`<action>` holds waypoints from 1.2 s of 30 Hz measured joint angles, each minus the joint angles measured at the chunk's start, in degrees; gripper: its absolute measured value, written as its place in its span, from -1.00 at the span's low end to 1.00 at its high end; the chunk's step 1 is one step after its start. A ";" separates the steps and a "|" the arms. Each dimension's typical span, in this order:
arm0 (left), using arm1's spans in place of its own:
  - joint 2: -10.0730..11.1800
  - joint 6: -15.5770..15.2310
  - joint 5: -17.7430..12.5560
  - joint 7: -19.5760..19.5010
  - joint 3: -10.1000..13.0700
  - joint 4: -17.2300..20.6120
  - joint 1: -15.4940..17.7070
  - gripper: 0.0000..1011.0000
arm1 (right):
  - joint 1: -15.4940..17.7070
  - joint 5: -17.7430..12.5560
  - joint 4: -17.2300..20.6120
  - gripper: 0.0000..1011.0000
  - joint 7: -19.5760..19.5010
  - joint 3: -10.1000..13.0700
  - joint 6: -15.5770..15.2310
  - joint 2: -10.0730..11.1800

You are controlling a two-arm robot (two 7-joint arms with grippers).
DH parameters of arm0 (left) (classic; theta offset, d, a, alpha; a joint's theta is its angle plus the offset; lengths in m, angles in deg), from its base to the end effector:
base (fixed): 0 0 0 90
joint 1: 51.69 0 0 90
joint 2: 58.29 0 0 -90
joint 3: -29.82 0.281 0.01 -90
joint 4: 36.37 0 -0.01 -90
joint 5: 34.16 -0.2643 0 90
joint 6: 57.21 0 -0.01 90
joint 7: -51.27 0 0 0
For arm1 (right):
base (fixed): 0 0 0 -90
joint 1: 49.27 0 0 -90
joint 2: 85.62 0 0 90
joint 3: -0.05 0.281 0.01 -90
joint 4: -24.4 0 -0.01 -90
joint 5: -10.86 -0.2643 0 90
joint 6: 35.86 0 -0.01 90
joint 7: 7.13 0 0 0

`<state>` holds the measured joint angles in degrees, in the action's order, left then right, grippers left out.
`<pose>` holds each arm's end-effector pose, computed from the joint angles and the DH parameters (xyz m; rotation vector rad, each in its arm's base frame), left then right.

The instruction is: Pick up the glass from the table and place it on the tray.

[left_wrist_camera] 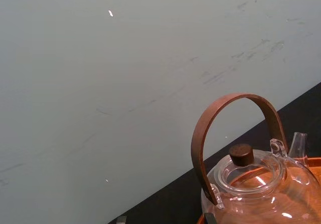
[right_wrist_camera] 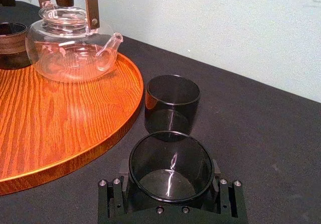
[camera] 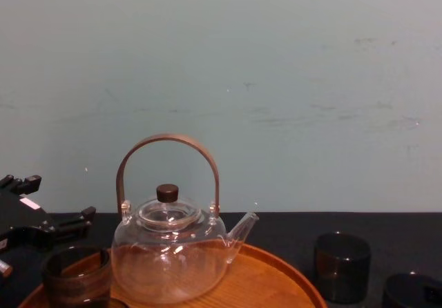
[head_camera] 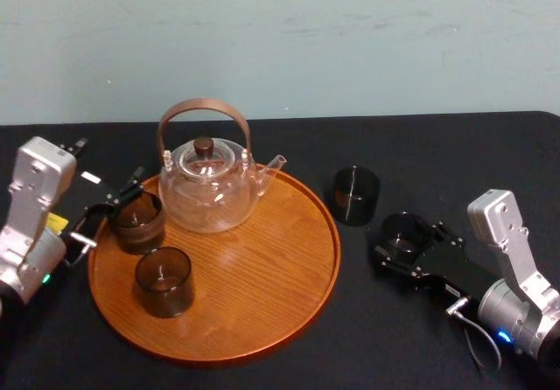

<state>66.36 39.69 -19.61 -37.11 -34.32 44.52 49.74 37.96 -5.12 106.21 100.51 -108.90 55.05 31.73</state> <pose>0.3145 0.0894 -0.2865 0.3048 -0.2849 1.2481 0.2808 -0.0708 -0.3215 -0.3050 0.0225 -1.0024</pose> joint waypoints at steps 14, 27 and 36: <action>0.00 0.00 0.00 0.00 0.00 0.00 0.00 0.98 | 0.00 0.00 0.00 0.81 0.00 0.00 0.00 0.01; 0.00 0.00 0.00 0.00 0.00 0.00 0.00 0.98 | 0.00 0.00 0.01 0.81 0.00 0.01 0.00 0.01; 0.00 0.00 0.00 0.00 0.00 0.00 0.00 0.98 | 0.00 0.00 0.00 0.81 0.01 0.00 0.00 0.01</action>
<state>66.36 39.69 -19.61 -37.11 -34.32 44.52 49.74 37.95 -5.12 106.21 100.51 -108.90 55.05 31.75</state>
